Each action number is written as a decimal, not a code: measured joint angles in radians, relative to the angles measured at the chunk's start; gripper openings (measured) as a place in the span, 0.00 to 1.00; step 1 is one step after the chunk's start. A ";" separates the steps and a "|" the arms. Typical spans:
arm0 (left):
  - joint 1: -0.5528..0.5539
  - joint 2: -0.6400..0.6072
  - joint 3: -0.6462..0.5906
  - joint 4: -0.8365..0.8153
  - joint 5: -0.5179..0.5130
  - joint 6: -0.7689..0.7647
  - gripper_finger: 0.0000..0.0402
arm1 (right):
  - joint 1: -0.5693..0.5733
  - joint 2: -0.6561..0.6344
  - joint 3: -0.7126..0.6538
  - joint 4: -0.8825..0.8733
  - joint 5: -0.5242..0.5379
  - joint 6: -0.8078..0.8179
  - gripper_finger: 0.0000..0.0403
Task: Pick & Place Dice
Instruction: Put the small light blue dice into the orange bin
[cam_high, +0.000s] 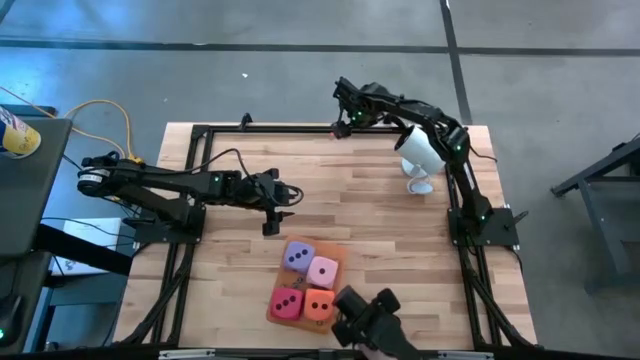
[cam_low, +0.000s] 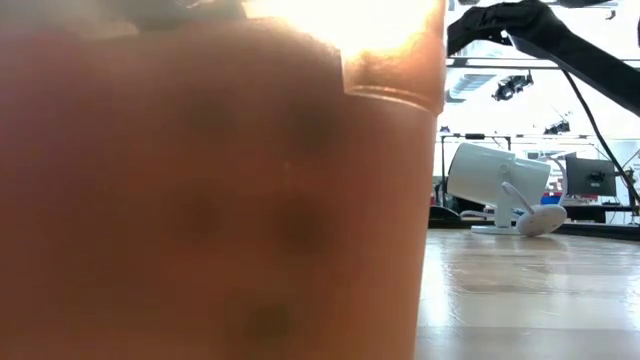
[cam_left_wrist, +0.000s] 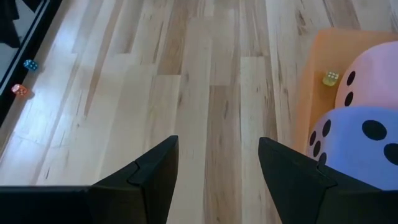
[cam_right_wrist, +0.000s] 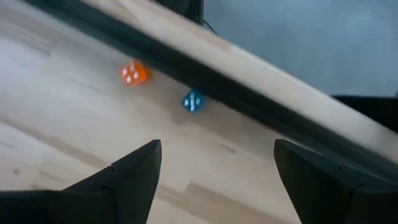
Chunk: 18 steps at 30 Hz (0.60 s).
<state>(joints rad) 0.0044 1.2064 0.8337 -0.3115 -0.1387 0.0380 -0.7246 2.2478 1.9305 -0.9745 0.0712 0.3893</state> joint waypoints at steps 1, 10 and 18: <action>0.000 0.000 0.000 0.000 0.000 0.000 0.53 | -0.004 0.000 0.000 0.007 0.000 0.000 0.74; 0.000 0.000 0.000 0.001 0.000 0.000 0.53 | -0.017 0.070 0.000 0.012 -0.005 -0.040 0.74; 0.000 0.000 0.000 0.001 0.000 0.000 0.53 | -0.013 0.100 -0.001 0.068 -0.033 -0.069 0.74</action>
<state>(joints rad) 0.0044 1.2064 0.8337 -0.3105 -0.1387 0.0380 -0.7372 2.3482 1.9296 -0.9062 0.0380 0.3206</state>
